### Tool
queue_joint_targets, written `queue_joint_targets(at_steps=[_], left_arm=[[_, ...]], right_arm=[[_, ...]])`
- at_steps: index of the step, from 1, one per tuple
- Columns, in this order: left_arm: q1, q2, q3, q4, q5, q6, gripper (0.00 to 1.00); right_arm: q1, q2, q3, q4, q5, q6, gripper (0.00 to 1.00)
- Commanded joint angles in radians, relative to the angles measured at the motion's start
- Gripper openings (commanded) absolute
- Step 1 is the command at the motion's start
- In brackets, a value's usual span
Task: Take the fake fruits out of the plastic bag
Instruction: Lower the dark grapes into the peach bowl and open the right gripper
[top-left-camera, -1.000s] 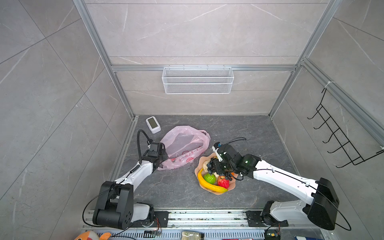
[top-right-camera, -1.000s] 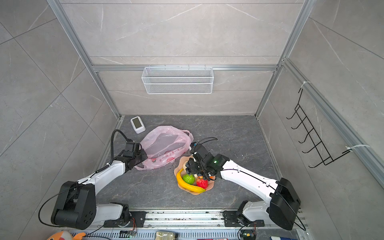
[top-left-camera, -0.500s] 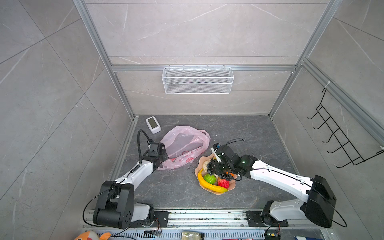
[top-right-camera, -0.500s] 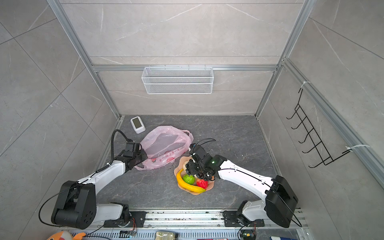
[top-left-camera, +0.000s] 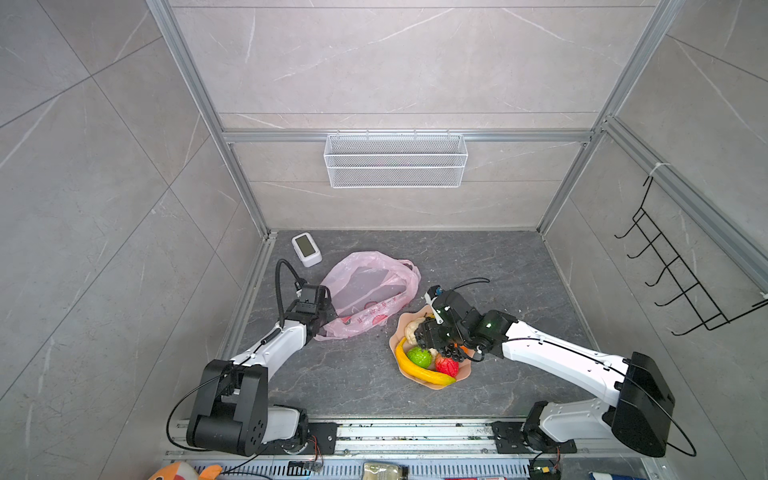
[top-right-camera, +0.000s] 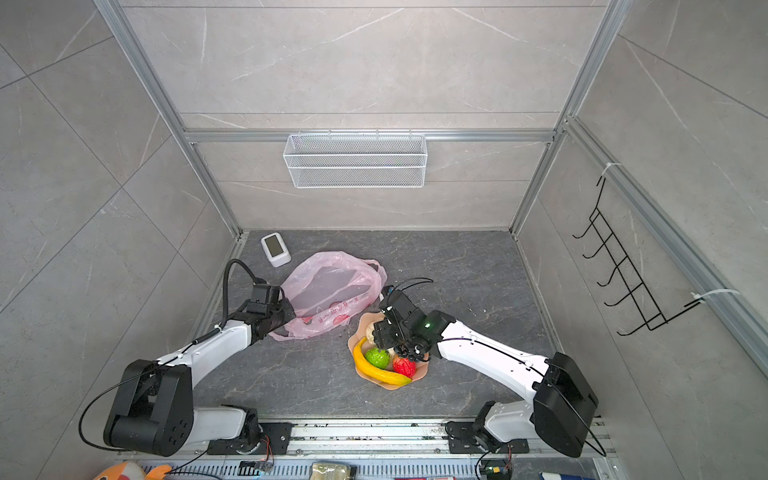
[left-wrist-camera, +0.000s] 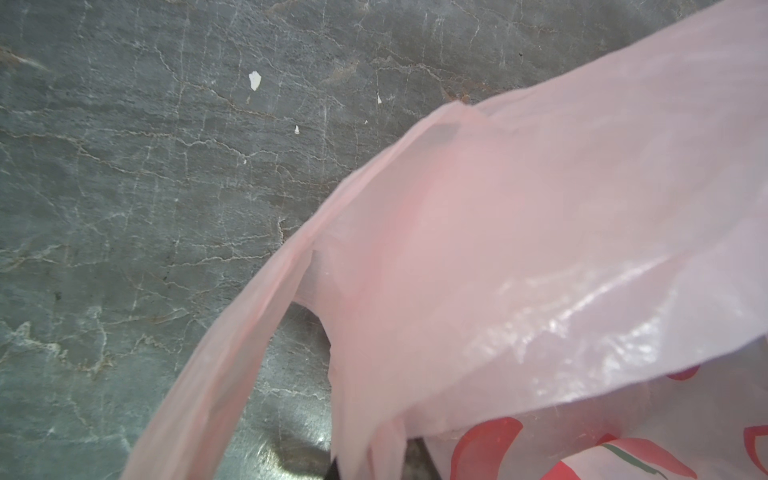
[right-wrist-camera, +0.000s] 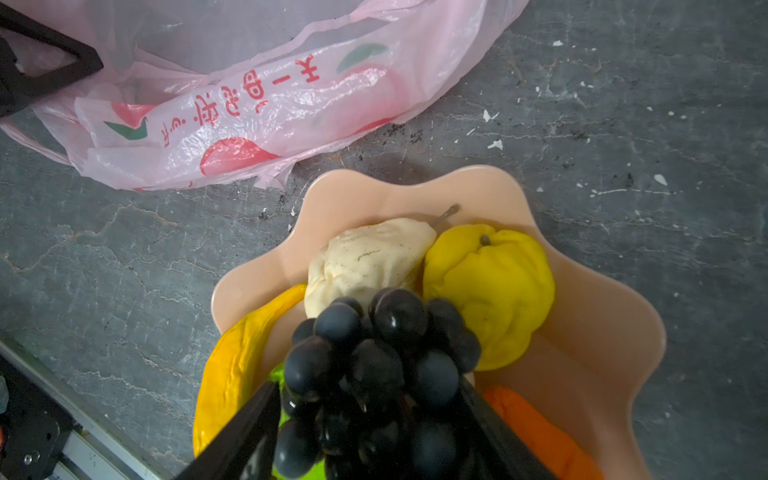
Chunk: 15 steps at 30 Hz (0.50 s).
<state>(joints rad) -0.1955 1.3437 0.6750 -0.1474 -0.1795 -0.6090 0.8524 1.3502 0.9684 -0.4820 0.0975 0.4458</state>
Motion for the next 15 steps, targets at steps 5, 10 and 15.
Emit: queue_joint_targets(at_steps=[5,10,15], left_arm=[[0.004,0.0,0.005,0.034,0.018,0.005,0.0],[0.004,-0.001,0.005,0.035,0.022,0.003,0.0],[0.004,0.014,0.014,0.038,0.044,0.008,0.0]], right_arm=[[0.005,-0.021,0.01,-0.051,0.092,-0.005,0.82],[0.005,-0.02,0.014,-0.053,0.106,-0.006,0.86],[0.005,-0.04,0.02,-0.062,0.142,-0.002,0.87]])
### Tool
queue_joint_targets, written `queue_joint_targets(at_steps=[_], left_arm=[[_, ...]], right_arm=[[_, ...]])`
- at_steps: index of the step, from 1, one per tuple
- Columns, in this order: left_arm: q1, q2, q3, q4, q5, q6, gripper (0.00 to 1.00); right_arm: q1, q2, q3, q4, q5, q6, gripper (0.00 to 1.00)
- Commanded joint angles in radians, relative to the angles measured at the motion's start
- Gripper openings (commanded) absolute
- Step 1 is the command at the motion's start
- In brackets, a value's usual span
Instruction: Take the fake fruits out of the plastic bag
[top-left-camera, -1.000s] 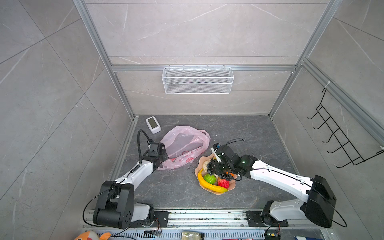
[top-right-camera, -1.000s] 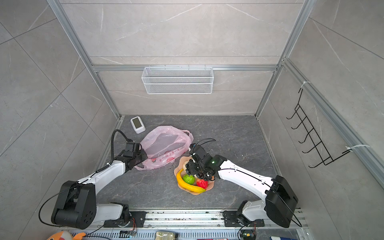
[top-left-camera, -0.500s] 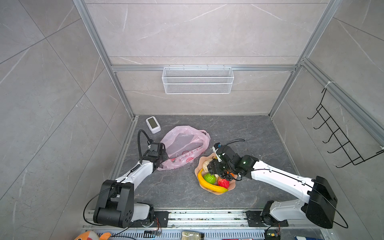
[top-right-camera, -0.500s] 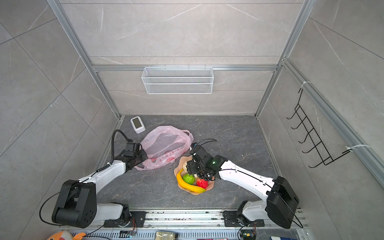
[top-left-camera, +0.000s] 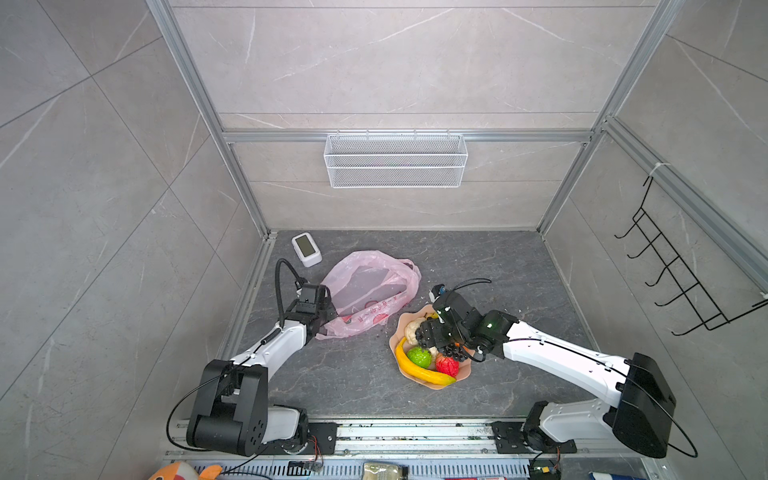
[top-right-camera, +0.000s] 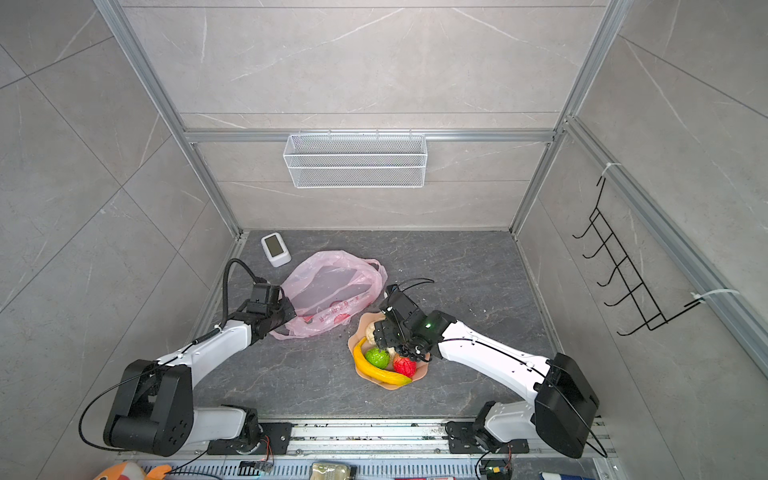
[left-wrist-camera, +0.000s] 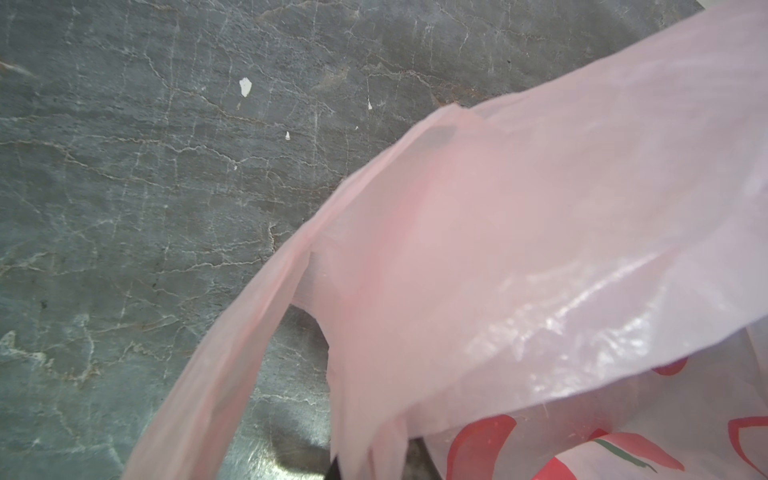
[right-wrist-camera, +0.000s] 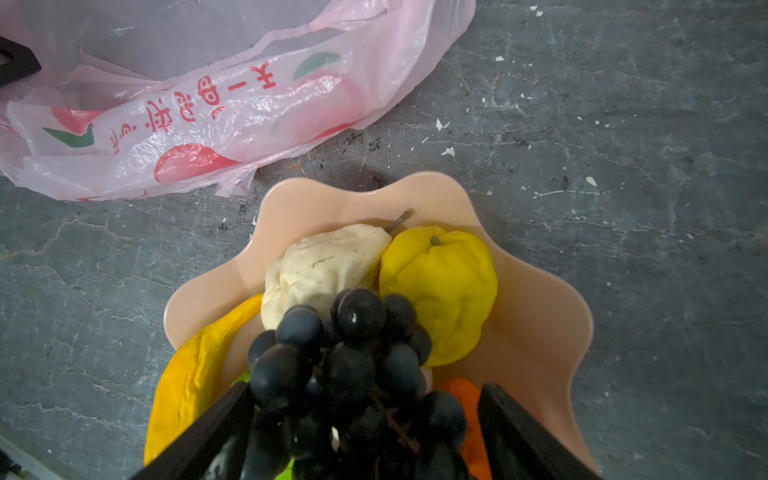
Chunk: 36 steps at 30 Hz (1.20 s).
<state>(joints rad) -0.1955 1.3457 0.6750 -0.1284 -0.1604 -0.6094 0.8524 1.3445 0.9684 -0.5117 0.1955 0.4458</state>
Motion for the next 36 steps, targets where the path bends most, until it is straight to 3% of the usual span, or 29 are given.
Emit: queue_joint_targets(at_steps=[1,8,14,30,36], left_arm=[[0.004,0.021,0.02,0.019,0.032,0.004,0.0],[-0.007,0.079,0.099,0.016,0.056,-0.043,0.0],[-0.039,0.194,0.253,0.023,0.074,-0.148,0.0],[-0.185,0.785,1.082,-0.154,0.18,-0.106,0.0],[-0.196,0.871,1.217,-0.242,0.245,-0.03,0.0]], right_arm=[[0.005,-0.045,0.021,-0.033,0.05,-0.002,0.87],[0.005,-0.17,-0.007,-0.026,0.185,0.05,1.0],[0.005,-0.323,-0.086,-0.028,0.287,0.148,1.0],[0.004,-0.675,-0.321,-0.146,0.349,0.516,1.0],[0.004,-0.773,-0.402,-0.162,0.346,0.617,0.99]])
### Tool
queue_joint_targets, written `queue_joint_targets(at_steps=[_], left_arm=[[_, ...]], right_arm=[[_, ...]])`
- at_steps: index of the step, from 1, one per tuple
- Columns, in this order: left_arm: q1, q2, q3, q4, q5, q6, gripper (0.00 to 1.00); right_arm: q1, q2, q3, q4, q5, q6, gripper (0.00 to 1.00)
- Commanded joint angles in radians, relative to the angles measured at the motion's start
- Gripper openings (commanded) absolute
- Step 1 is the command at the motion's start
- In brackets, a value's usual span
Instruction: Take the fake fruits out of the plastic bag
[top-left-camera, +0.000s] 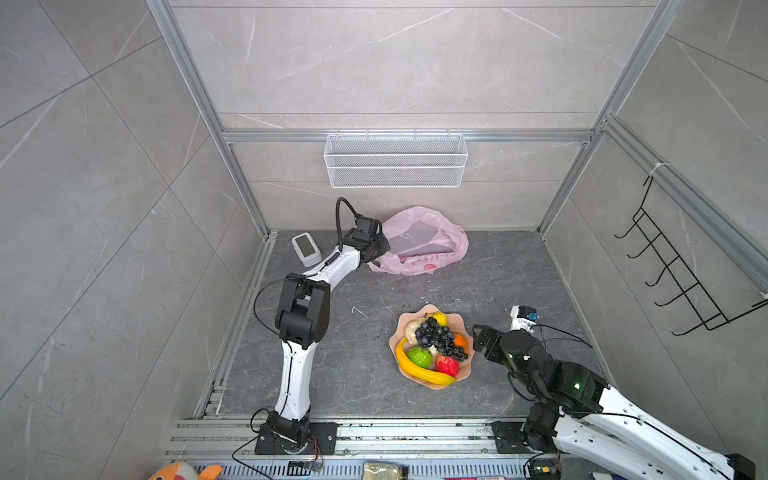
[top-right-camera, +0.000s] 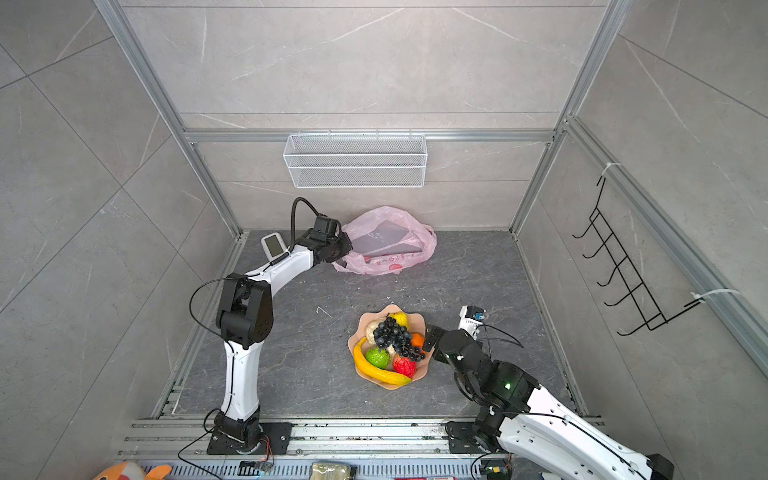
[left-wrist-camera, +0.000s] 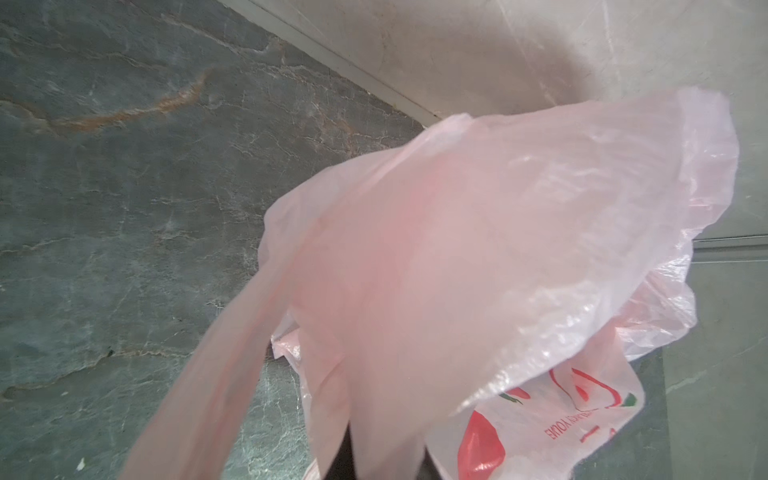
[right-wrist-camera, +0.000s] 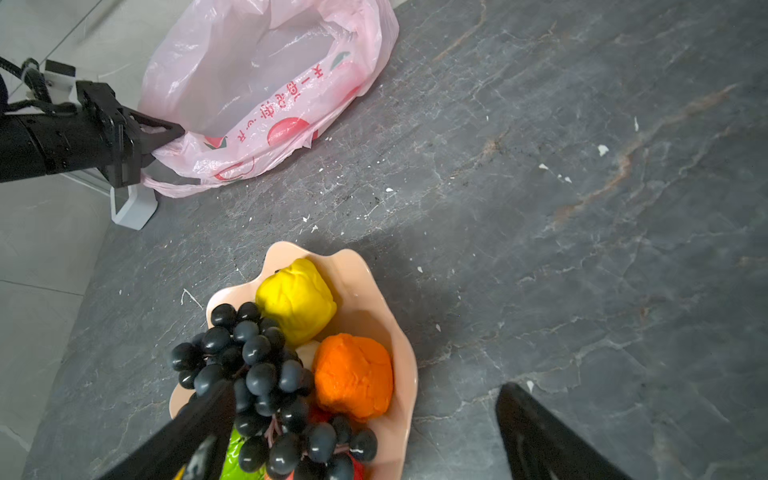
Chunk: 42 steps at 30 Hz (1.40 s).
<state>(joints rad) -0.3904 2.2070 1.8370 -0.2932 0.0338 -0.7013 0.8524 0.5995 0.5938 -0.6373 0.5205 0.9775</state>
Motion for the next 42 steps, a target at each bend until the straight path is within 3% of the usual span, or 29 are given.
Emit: queue_joint_targets(at_steps=[1,4,6,8,13,19,25,32,42], left_arm=[[-0.001,0.015,0.063,-0.085,0.065,0.075,0.0],[-0.001,0.032,0.107,-0.155,0.066,0.124,0.01],[-0.001,0.023,0.111,-0.211,0.022,0.149,0.33],[-0.001,0.004,0.107,-0.26,-0.007,0.176,0.55],[-0.002,-0.087,0.053,-0.335,-0.038,0.212,0.77],[-0.004,-0.289,-0.166,-0.298,-0.066,0.186,0.85],[-0.002,-0.471,-0.359,-0.258,-0.081,0.22,0.9],[0.004,-0.702,-0.698,-0.065,-0.147,0.171,0.91],[0.053,-0.791,-0.905,0.029,-0.221,0.168,0.9]], right_arm=[[0.004,-0.036,-0.035,-0.036,0.017,0.116,0.99],[0.004,-0.06,-0.059,-0.032,0.005,0.165,0.99],[0.004,-0.076,-0.076,-0.024,-0.001,0.199,0.99],[0.004,-0.092,-0.089,-0.018,-0.007,0.223,0.99],[0.004,-0.129,-0.12,-0.01,-0.017,0.251,0.99],[0.004,-0.146,-0.166,-0.001,-0.054,0.3,1.0],[0.005,-0.149,-0.249,0.148,-0.162,0.28,1.0],[0.005,-0.162,-0.362,0.353,-0.237,0.355,1.0],[0.006,-0.113,-0.46,0.59,-0.277,0.442,1.0]])
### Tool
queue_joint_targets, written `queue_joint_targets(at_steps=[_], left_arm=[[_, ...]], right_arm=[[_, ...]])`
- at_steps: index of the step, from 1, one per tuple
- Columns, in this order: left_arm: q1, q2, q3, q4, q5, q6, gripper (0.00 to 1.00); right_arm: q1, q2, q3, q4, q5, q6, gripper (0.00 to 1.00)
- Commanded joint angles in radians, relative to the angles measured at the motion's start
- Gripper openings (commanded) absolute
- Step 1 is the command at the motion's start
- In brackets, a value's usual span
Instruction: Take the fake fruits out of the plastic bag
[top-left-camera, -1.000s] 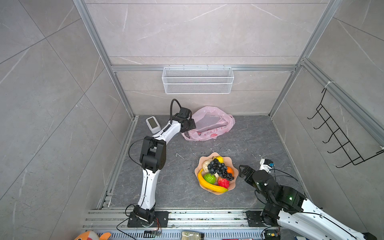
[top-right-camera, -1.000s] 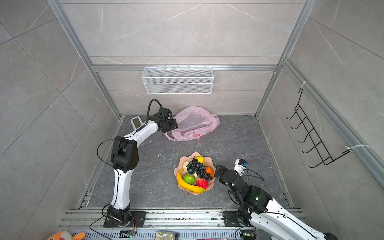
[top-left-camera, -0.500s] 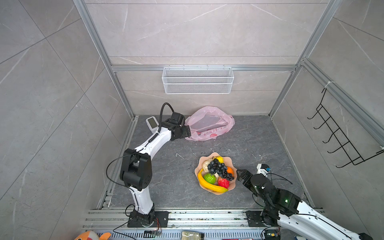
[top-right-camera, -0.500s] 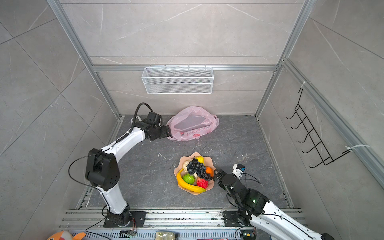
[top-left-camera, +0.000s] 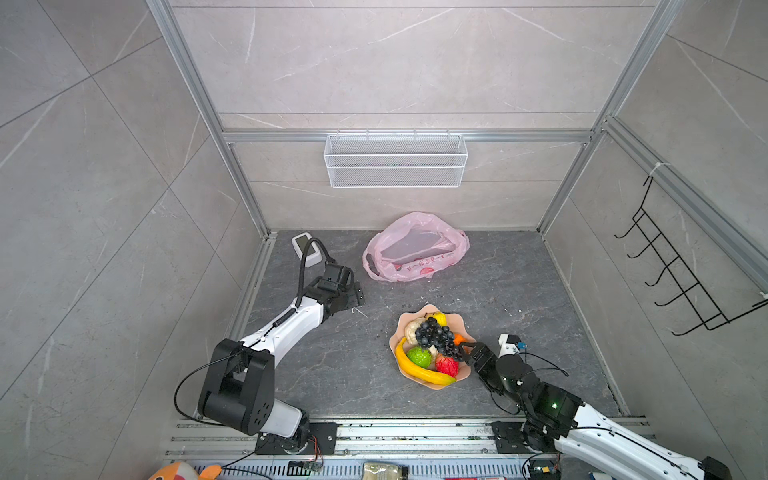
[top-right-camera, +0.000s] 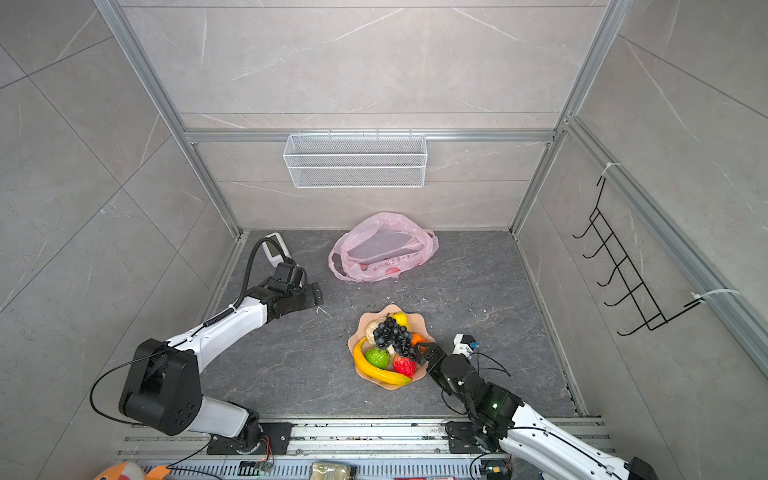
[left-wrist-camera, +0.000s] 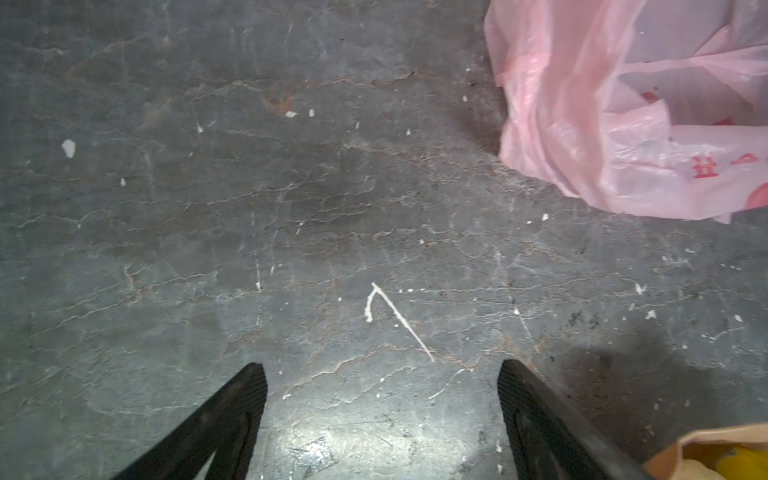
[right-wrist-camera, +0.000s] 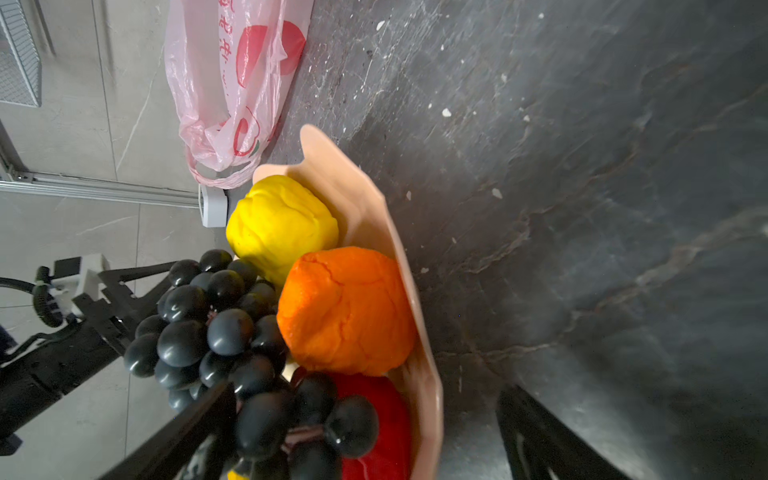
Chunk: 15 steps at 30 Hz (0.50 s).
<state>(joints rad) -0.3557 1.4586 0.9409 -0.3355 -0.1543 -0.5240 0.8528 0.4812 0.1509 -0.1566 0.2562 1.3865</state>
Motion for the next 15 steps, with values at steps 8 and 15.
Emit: queue_joint_targets(at_steps=[8,15], left_arm=[[0.03,-0.035,-0.027,0.086,-0.021,-0.006,0.9],[0.032,-0.029,-0.033,0.089,-0.016,-0.005,0.9]], right_arm=[[0.006,0.051,-0.056,0.235,-0.006,0.071,0.98],[0.008,0.157,-0.069,0.399,-0.009,0.074,0.98]])
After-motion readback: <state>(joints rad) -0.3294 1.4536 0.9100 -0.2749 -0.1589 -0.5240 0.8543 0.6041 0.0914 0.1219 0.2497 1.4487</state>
